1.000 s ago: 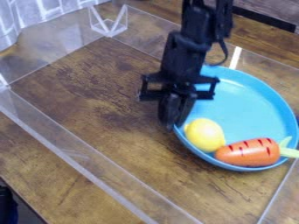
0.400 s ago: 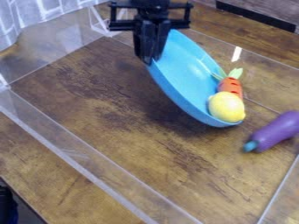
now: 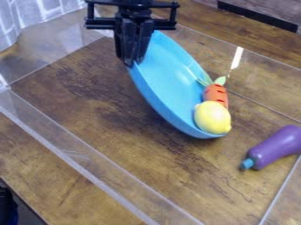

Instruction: Remove the lemon from the blue tray and put it on the table

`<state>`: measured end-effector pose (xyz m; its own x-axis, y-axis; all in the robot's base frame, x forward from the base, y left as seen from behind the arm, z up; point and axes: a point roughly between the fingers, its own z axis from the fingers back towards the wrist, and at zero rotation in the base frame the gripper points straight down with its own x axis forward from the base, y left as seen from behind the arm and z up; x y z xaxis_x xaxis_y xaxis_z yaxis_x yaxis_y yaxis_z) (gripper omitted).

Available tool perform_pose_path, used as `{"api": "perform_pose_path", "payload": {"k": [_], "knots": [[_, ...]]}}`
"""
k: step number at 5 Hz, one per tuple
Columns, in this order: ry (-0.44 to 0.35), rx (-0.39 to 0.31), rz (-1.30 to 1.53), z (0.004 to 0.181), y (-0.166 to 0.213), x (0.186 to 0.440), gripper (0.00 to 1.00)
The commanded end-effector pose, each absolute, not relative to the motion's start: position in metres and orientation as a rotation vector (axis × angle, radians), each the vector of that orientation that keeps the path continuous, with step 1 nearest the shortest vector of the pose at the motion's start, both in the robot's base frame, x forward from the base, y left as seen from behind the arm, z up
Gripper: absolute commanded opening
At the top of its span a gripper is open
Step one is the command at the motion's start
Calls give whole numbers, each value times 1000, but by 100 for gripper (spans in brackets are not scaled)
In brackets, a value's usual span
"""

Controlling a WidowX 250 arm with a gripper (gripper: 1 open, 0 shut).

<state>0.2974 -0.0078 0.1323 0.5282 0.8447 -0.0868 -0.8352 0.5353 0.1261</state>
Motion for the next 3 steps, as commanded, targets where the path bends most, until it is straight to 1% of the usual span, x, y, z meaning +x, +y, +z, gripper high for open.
{"api": "perform_pose_path", "payload": {"k": [1, 3], "knots": [[68, 36, 933, 154, -23, 306, 0], [67, 54, 861, 150, -37, 312, 0]]}}
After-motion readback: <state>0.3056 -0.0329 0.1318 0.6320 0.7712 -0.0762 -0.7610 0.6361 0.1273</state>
